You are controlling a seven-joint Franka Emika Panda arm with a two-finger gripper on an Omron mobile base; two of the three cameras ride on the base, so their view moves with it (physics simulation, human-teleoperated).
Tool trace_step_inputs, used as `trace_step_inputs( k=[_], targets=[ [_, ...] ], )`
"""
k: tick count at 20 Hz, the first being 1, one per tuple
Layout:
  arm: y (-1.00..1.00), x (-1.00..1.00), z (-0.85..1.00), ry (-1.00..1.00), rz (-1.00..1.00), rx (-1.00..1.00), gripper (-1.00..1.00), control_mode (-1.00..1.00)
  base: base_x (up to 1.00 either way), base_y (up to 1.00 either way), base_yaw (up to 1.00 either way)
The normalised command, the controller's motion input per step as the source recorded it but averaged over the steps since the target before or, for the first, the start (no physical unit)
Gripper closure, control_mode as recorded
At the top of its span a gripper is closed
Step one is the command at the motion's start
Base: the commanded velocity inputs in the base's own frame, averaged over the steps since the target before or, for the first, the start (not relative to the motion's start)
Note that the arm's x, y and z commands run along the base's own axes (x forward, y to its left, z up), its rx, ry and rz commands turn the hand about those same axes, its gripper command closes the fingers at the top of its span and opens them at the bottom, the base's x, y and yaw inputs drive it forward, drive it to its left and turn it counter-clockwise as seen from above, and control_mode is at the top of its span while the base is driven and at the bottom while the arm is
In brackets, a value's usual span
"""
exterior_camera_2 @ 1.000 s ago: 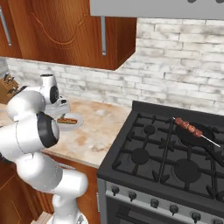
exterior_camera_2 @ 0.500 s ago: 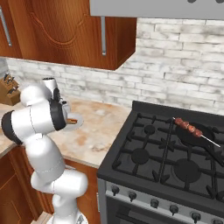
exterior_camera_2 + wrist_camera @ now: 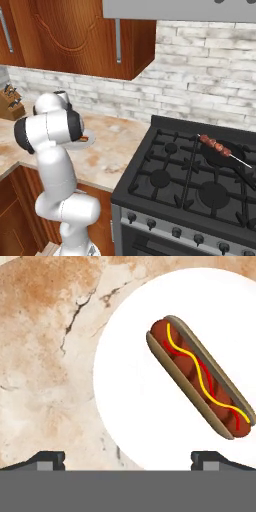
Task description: Place the cold items (banana and apple) from the fridge in one tupperware on the dining counter. Place the warm items (kebab skewer and hot dog) in the stove area in another tupperware.
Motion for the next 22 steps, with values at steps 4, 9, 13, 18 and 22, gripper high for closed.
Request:
trace_step_inputs(
  k=[4,9,13,18,22],
  targets=[
    [0.02,0.42,-0.31,-0.03,0.07,0.00,-1.00,-1.00,0.00,0.00,0.00],
    [0.01,0.47,-0.36,0.00,0.06,0.00,-1.00,-1.00,0.00,0.00,0.00],
    [0.01,0.39,-0.25,-0.02,0.09,0.00,-1.00,-1.00,0.00,0.00,0.00],
    [0.02,0.31,-0.22,-0.01,0.08,0.00,-1.00,-1.00,0.00,0.00,0.00],
    [0.07,0.24,-0.32,0.00,0.05,0.00,-1.00,-1.00,0.00,0.00,0.00]
  ],
)
